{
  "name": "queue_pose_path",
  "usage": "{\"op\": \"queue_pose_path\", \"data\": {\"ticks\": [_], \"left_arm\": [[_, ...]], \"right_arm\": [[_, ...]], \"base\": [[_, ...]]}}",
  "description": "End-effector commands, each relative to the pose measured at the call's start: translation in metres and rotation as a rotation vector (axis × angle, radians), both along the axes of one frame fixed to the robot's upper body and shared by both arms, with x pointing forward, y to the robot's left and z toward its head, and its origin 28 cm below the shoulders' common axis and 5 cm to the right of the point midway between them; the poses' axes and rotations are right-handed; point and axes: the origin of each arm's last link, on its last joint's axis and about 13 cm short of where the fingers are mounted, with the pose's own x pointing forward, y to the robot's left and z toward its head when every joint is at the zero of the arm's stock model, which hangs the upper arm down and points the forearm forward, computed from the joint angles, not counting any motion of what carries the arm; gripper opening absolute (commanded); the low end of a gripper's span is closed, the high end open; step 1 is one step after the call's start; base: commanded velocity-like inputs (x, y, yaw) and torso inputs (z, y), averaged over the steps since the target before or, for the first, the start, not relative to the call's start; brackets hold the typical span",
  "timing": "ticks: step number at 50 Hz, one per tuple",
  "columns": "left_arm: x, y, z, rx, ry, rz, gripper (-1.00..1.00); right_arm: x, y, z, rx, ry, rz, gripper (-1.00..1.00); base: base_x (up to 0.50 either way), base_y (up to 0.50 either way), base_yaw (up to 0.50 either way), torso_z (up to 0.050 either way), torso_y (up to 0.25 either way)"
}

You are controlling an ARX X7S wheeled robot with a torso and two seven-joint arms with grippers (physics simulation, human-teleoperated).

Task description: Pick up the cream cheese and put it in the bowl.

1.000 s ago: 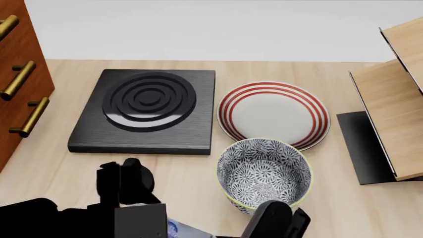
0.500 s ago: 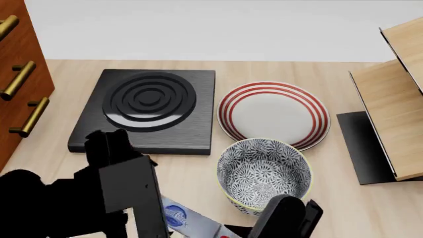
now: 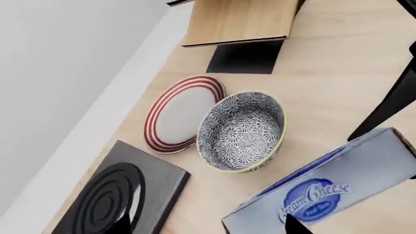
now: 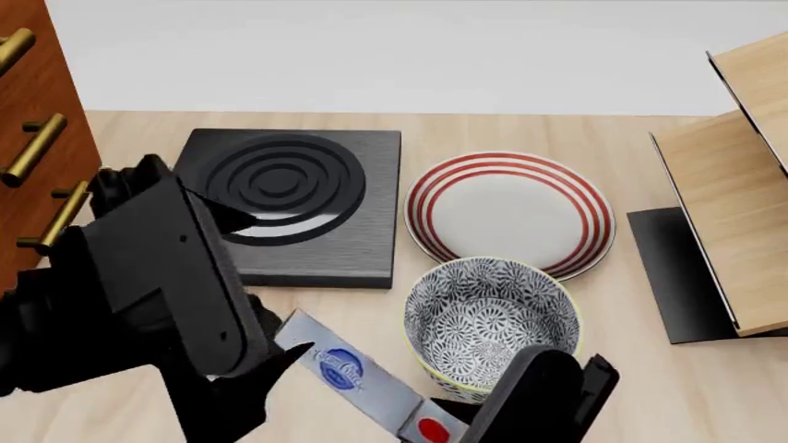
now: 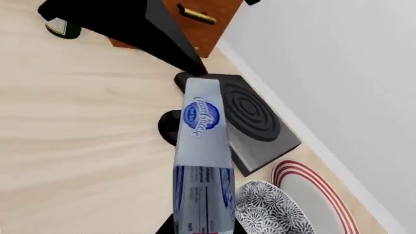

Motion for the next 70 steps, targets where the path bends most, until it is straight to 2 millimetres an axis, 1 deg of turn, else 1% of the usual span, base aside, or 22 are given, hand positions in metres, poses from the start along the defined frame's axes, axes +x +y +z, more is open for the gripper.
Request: {"op": "queue_pose_path", "data": {"ticks": [1, 11, 14, 15, 16, 22, 24, 27, 29, 32, 33, 36, 38, 39, 40, 44, 53, 55, 56, 60, 65, 70], "left_arm": [[0.001, 0.019, 0.017, -0.134, -0.068, 0.083, 1.00], [0.002, 0.034, 0.013, -0.327, -0.143, 0.184, 1.00], [-0.002, 0.038, 0.015, -0.466, -0.192, 0.229, 1.00], [0.000, 0.040, 0.018, -0.541, -0.215, 0.329, 1.00], [-0.001, 0.041, 0.018, -0.584, -0.214, 0.343, 1.00], [-0.010, 0.041, 0.004, -0.616, -0.224, 0.366, 1.00], [-0.010, 0.040, -0.001, -0.579, -0.266, 0.401, 1.00], [-0.009, 0.040, -0.007, -0.645, -0.234, 0.476, 1.00], [-0.011, 0.037, -0.017, -0.615, -0.380, 0.545, 1.00], [-0.018, 0.034, -0.024, -0.682, -0.312, 0.508, 1.00], [-0.019, 0.034, -0.025, -0.712, -0.384, 0.581, 1.00], [-0.026, 0.033, -0.026, -0.726, -0.419, 0.626, 1.00], [-0.029, 0.031, -0.028, -0.690, -0.445, 0.601, 1.00], [-0.033, 0.031, -0.029, -0.729, -0.446, 0.599, 1.00], [-0.033, 0.029, -0.035, -0.684, -0.400, 0.517, 1.00], [-0.021, 0.033, -0.043, -0.760, -0.388, 0.597, 1.00], [-0.024, 0.034, -0.046, -0.813, -0.408, 0.595, 1.00], [-0.023, 0.035, -0.048, -0.865, -0.280, 0.549, 1.00], [-0.022, 0.033, -0.051, -0.838, -0.308, 0.567, 1.00], [-0.028, 0.026, -0.059, -0.811, -0.356, 0.557, 1.00], [-0.029, 0.024, -0.056, -0.828, -0.306, 0.540, 1.00], [-0.029, 0.022, -0.059, -0.814, -0.331, 0.550, 1.00]], "right_arm": [[0.004, 0.001, 0.005, 0.045, -0.006, -0.028, -1.00], [0.015, 0.003, 0.010, 0.112, 0.002, -0.090, -1.00], [0.015, 0.005, 0.013, 0.167, -0.020, -0.072, -1.00], [0.016, 0.006, 0.014, 0.192, -0.057, -0.095, -1.00], [0.018, 0.007, 0.015, 0.201, -0.064, -0.117, -1.00], [0.021, 0.009, 0.017, 0.217, -0.056, -0.135, -1.00], [0.024, 0.010, 0.017, 0.240, -0.065, -0.168, -1.00], [0.027, 0.010, 0.017, 0.263, -0.075, -0.192, -1.00], [0.032, 0.009, 0.020, 0.319, -0.082, -0.209, -1.00], [0.035, 0.008, 0.020, 0.328, -0.069, -0.224, -1.00], [0.037, 0.008, 0.019, 0.326, -0.068, -0.248, -1.00], [0.043, 0.006, 0.017, 0.357, -0.066, -0.300, -1.00], [0.044, 0.006, 0.017, 0.361, -0.061, -0.292, -1.00], [0.046, 0.005, 0.017, 0.379, -0.066, -0.311, -1.00], [0.047, 0.004, 0.018, 0.412, -0.069, -0.329, -1.00], [0.050, 0.007, 0.014, 0.393, -0.060, -0.363, -1.00], [0.061, 0.002, 0.015, 0.455, -0.018, -0.488, -1.00], [0.066, 0.001, 0.013, 0.450, 0.006, -0.539, -1.00], [0.068, 0.002, 0.011, 0.441, 0.023, -0.546, -1.00], [0.067, 0.003, 0.006, 0.418, 0.041, -0.543, -1.00], [0.065, 0.000, 0.007, 0.424, 0.059, -0.547, -1.00], [0.062, -0.003, 0.004, 0.400, 0.120, -0.583, -1.00]], "base": [[0.00, 0.00, 0.00, 0.000, 0.000], [0.00, 0.00, 0.00, 0.000, 0.000], [0.00, 0.00, 0.00, 0.000, 0.000], [0.00, 0.00, 0.00, 0.000, 0.010], [0.00, 0.00, 0.00, 0.000, 0.000], [0.00, 0.00, 0.00, 0.002, 0.000], [0.00, 0.00, 0.00, 0.000, 0.000], [0.00, 0.00, 0.00, 0.000, 0.000], [0.00, 0.00, 0.00, 0.000, 0.000], [0.00, 0.00, 0.00, 0.000, 0.000], [0.00, 0.00, 0.00, 0.000, 0.000], [0.00, 0.00, 0.00, 0.000, 0.000], [0.00, 0.00, 0.00, 0.000, 0.000], [0.00, 0.00, 0.00, 0.000, 0.000], [0.00, 0.00, 0.00, 0.000, 0.010], [0.00, 0.00, 0.00, 0.000, 0.000], [0.00, 0.00, 0.00, 0.000, 0.000], [0.00, 0.00, 0.00, 0.000, 0.000], [0.00, 0.00, 0.00, 0.000, 0.000], [0.00, 0.00, 0.00, 0.000, 0.000], [0.00, 0.00, 0.00, 0.000, 0.002], [0.00, 0.00, 0.00, 0.002, 0.000]]}}
